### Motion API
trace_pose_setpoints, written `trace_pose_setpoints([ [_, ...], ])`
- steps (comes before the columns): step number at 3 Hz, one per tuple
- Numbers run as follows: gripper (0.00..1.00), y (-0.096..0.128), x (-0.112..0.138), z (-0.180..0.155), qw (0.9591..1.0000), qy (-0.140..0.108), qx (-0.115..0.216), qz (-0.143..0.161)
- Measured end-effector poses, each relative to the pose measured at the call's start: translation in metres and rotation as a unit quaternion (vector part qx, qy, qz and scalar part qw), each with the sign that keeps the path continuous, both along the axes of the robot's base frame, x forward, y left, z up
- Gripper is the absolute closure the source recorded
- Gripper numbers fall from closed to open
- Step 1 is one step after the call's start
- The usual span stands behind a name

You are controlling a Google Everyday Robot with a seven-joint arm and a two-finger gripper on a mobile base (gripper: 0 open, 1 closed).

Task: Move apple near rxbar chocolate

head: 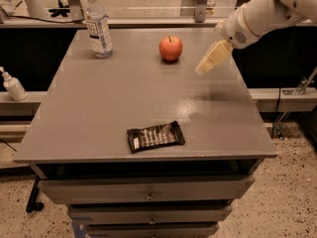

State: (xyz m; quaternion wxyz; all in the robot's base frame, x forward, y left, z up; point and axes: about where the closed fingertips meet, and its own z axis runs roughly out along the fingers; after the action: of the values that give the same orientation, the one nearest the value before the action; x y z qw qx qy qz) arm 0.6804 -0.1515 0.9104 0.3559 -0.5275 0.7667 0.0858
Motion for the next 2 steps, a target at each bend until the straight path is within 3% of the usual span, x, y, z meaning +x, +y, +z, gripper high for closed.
trace_pose_setpoints([
  [1, 0.0, 0.035, 0.042, -0.022, 0.9961, 0.005, 0.088, 0.006],
  [2, 0.0, 0.064, 0.077, -0.036, 0.9884, 0.011, 0.151, 0.006],
])
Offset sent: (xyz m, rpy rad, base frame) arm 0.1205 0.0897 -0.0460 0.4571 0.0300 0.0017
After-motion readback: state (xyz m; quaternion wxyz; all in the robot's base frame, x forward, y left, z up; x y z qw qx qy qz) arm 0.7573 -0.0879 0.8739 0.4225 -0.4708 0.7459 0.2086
